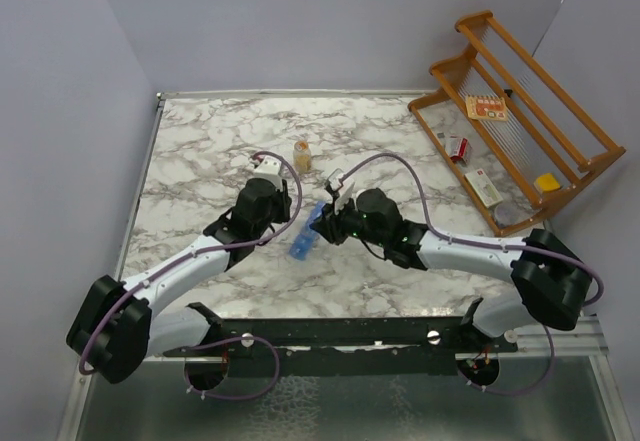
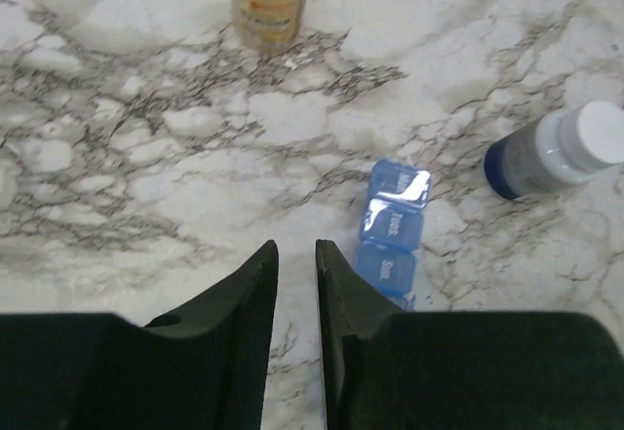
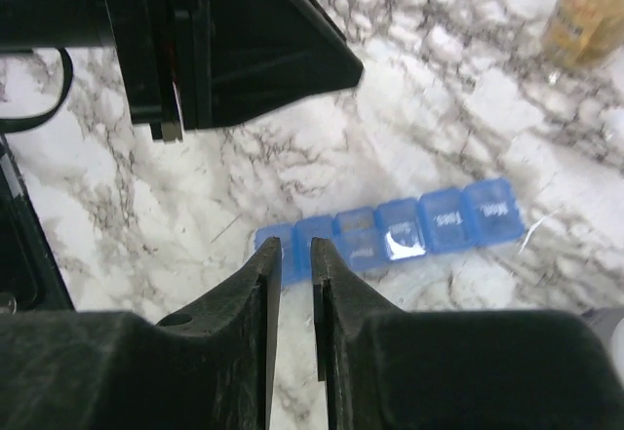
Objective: Sort the pills into containers
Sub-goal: Pick up the pill container at the center of the board.
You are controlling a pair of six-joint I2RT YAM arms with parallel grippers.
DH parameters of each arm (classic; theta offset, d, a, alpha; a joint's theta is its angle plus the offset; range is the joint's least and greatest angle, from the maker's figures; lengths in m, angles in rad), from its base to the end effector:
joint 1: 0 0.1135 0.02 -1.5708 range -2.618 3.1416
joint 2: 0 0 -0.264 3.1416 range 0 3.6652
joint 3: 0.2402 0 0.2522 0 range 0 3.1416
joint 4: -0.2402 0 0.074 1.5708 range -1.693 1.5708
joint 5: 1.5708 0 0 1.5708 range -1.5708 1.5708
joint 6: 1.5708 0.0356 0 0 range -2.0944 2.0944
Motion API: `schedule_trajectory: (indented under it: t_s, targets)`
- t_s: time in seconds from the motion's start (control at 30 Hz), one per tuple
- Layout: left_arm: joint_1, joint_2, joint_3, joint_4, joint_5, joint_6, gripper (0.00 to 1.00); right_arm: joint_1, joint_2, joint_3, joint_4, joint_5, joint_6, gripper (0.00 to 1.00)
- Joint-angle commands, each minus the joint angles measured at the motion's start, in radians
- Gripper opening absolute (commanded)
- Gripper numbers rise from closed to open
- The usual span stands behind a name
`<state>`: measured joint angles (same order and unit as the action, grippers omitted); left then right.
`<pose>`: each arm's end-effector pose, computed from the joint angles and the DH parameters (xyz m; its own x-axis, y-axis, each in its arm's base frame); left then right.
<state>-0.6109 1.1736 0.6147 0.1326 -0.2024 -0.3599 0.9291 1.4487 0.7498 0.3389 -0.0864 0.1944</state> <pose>0.2142 -0.1413 0.2329 -0.4621 -0.0976 -0.8814 0.2663 0.9328 -0.2429 0.1869 0.2553 0.2253 -0.3704 -0.1742 -0.9124 -0.7897 0.5761 0.2106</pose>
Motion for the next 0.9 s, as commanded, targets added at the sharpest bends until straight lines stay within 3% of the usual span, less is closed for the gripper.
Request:
schedule_trajectory:
  t_s: [0.0,0.17,0.47,0.87]
  targets:
    - [-0.005,-0.044,-0.038,-0.154,-0.11,-0.068,0.23,0.046,-0.047,-0.038,-0.101,0.14,0.122,0.19]
    - [-0.005,-0.057,-0.102,-0.152,-0.008,-0.145,0.26,0.053,-0.148,-0.089,-0.107,0.208,0.132,0.19]
    - [-0.005,0.026,-0.177,-0.051,0.108,-0.186,0.21,0.057,-0.306,-0.124,-0.155,0.361,0.099,0.18]
    - [-0.026,0.096,-0.209,0.048,0.223,-0.214,0.21,0.057,-0.323,-0.112,-0.192,0.438,0.088,0.18]
